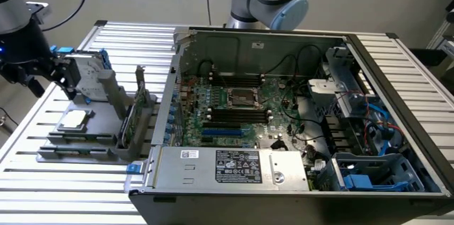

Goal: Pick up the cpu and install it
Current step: 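Pick up the cpu and move it towards the insertion slot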

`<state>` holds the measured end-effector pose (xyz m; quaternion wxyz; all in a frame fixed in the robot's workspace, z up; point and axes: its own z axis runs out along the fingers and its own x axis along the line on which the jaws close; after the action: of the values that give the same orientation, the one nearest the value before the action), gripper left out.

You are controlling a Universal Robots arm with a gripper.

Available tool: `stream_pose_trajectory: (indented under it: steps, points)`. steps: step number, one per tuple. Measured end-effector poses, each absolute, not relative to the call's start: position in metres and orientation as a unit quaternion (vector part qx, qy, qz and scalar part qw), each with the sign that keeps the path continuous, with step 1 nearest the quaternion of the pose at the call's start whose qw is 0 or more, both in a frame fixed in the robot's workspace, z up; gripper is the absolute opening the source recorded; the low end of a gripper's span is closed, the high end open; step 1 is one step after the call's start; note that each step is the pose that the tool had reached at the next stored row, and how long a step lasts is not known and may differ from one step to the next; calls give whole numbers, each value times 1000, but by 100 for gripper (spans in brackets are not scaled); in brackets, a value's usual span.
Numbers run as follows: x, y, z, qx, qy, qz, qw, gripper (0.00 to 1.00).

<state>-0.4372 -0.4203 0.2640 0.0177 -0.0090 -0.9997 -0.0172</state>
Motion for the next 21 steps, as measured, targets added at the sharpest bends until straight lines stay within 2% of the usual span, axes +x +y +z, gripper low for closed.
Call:
stream_pose_trajectory:
  steps: [21]
  points:
    - [-431, -422, 226, -7, -1000, -17, 18, 71]
